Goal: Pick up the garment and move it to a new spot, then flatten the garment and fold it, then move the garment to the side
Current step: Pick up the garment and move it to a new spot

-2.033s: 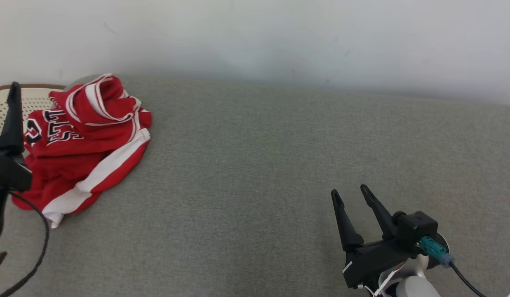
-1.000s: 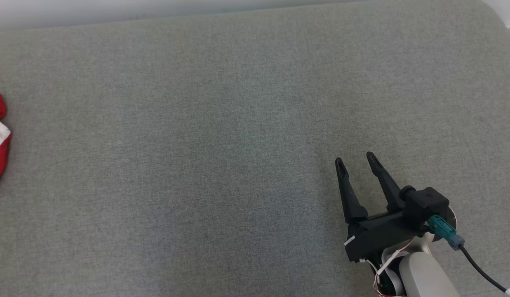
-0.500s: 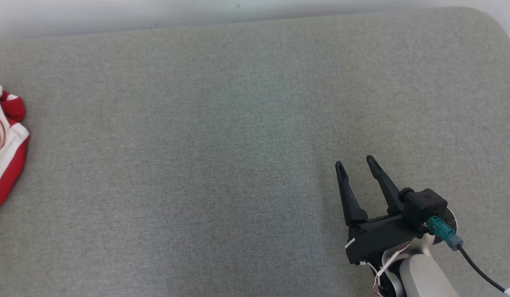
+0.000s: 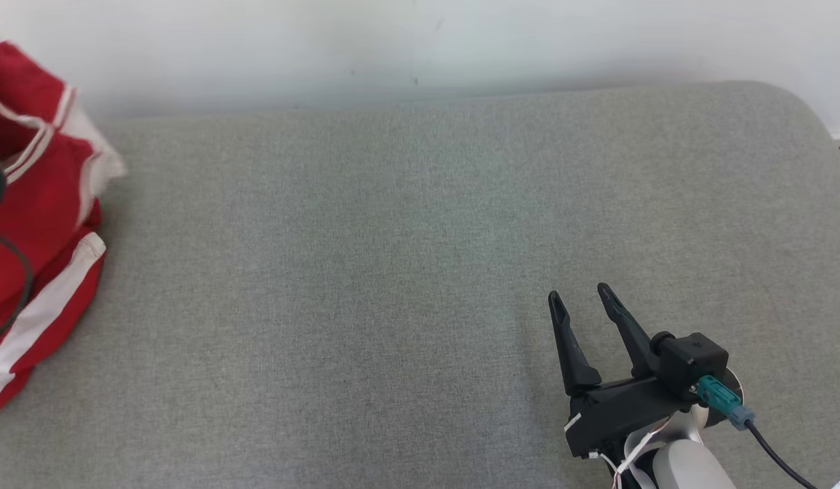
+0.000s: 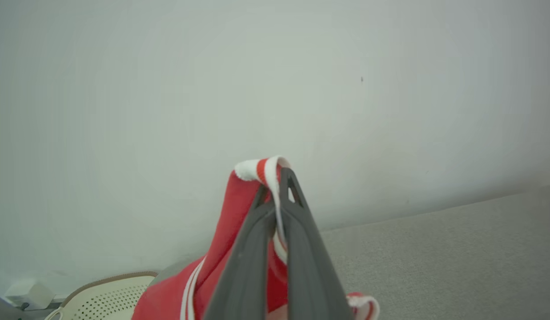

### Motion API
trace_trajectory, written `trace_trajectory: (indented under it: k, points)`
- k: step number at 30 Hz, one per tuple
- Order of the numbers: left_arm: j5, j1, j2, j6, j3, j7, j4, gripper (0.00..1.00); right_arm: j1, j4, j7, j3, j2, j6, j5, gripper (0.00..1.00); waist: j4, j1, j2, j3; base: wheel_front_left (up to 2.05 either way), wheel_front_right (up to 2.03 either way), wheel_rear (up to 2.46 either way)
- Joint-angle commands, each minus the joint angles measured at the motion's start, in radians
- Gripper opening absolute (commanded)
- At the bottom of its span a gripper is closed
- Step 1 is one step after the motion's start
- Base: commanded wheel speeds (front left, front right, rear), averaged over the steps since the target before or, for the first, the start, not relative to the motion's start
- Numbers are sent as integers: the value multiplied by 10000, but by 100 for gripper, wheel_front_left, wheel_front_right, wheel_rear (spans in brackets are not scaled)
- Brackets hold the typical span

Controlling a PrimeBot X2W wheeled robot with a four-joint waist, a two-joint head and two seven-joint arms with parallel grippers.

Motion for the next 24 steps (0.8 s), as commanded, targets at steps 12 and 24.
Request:
trace_trajectory:
  k: [12, 24]
  points:
    - [-665, 352, -351, 54, -991, 1217, -3454, 0, 126, 98, -119, -77, 59, 4, 181, 100, -803, 1, 1, -347, 0, 0, 0]
    - [-984, 711, -1478, 207, -1933, 2147, -5436, 0, -98, 211, -352, -159, 112, 4, 197, 100, -2096, 1, 1, -88, 0, 0, 0]
